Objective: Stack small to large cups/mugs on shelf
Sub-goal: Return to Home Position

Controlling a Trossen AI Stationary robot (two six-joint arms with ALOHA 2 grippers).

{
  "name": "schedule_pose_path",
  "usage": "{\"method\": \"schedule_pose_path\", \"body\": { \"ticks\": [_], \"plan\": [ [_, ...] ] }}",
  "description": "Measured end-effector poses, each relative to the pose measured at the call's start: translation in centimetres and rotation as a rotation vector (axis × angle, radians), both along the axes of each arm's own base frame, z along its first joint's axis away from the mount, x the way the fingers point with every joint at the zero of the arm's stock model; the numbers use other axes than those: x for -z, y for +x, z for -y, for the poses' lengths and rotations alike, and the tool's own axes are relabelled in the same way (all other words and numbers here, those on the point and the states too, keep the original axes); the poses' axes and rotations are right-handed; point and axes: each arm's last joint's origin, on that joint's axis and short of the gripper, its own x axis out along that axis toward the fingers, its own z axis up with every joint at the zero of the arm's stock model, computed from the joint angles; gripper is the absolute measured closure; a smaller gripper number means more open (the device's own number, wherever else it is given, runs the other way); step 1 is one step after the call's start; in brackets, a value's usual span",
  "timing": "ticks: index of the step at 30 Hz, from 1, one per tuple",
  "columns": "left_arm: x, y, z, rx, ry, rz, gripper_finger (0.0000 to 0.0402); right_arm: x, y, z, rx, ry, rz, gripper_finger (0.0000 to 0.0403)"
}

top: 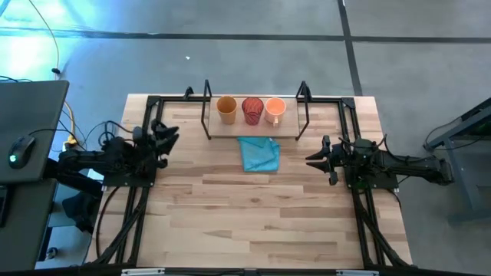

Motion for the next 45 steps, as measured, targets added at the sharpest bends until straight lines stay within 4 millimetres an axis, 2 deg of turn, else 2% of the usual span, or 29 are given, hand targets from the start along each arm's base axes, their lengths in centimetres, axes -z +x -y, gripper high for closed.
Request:
{"method": "schedule_pose_path", "body": {
  "ticks": [6,11,22,36,45],
  "plan": [
    [0.6,0.4,0.3,0.134,0.012,-0.061,0.0259,0.0,0.0,0.0,0.0,0.0,0.0,0.0325],
    [1.6,0.8,0.4,0.175,0.008,-0.171,0.0259,0.0,0.0,0.0,0.0,0.0,0.0,0.0325],
    [4.1,1.3,0.6,0.287,-0.113,-0.404,0.0259,0.0,0.0,0.0,0.0,0.0,0.001,0.0325],
    [4.2,1.4,0.7,0.331,-0.09,-0.428,0.0259,0.0,0.0,0.0,0.0,0.0,0.0,0.0325],
    [4.3,1.4,0.7,0.279,0.038,-0.476,0.0259,0.0,0.0,0.0,0.0,0.0,0.0,0.0325]
  ]
}}
